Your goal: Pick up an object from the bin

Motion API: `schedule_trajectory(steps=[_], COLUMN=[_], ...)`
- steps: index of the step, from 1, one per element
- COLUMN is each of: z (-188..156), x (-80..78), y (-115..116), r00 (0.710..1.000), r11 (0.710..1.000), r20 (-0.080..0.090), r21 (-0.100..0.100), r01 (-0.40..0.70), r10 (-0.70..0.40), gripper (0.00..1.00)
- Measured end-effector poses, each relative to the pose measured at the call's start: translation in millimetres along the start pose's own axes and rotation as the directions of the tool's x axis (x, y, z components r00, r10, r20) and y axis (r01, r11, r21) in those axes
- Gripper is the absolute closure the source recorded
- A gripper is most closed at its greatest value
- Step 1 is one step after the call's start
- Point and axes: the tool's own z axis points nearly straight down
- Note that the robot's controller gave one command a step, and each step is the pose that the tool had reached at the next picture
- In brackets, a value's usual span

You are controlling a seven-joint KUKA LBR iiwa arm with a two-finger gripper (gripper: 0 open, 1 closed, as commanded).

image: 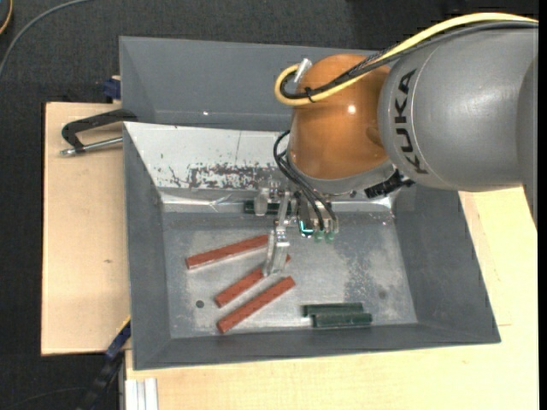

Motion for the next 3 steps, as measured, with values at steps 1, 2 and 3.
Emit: schedule_trajectory(steps=[1,2,3], z=[119,83,79], x=[-53.8,-52.5,-58.5], y=[25,37,35], r00=[0.976,0.958,0.931], r11=[0.976,0.958,0.931], r20=[0.008,0.017,0.014], r21=[0.000,0.001,0.002], r01=[0.219,0.286,0.364], r10=[-0.219,-0.286,-0.364], gripper=[0.00,0.00,0.00])
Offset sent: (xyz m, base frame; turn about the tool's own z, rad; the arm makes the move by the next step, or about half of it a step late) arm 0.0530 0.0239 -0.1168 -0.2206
